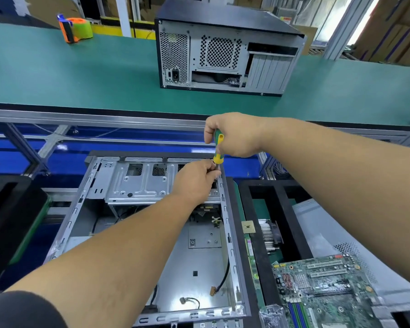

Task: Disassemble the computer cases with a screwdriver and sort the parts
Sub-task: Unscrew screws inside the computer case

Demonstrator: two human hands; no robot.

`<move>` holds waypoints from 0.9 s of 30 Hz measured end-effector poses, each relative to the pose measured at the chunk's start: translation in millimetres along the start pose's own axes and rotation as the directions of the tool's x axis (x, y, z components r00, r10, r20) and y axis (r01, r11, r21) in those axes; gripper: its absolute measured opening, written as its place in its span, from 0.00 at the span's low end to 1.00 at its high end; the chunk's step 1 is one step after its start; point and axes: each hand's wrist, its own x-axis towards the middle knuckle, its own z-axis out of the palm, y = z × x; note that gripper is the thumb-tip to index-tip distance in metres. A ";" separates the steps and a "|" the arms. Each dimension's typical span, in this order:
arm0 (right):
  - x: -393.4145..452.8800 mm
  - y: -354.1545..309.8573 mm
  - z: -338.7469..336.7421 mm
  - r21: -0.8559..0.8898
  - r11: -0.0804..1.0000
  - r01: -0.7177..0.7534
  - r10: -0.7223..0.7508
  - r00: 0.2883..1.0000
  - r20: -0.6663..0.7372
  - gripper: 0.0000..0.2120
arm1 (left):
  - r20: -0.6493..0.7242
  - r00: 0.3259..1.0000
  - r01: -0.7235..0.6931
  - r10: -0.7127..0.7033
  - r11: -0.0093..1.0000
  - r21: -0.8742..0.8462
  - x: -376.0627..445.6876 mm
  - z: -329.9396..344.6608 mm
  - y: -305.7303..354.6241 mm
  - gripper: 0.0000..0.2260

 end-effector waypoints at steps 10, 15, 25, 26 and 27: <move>10.6 -2.1 17.6 -0.123 0.988 -0.095 0.064 0.969 -0.238 0.18 | -0.019 1.000 -0.019 0.020 0.998 0.059 1.4 1.3 2.0 0.06; 11.7 0.2 18.2 -0.154 0.983 -0.096 0.049 0.958 -0.282 0.18 | -0.040 0.998 0.057 -0.056 0.998 0.031 7.9 -0.5 9.9 0.18; 11.8 3.4 20.1 -0.113 0.990 -0.087 0.047 0.949 -0.313 0.17 | 0.038 0.998 0.045 -0.047 0.998 0.053 13.6 -13.5 19.7 0.18; 11.8 3.9 20.6 -0.116 0.989 -0.087 0.047 0.948 -0.315 0.16 | 0.042 0.998 0.041 -0.044 0.997 0.065 14.3 -14.7 19.7 0.18; 12.1 4.4 20.4 -0.115 0.989 -0.089 0.048 0.948 -0.314 0.16 | 0.062 0.998 0.024 -0.027 0.998 0.057 13.9 -16.3 18.4 0.17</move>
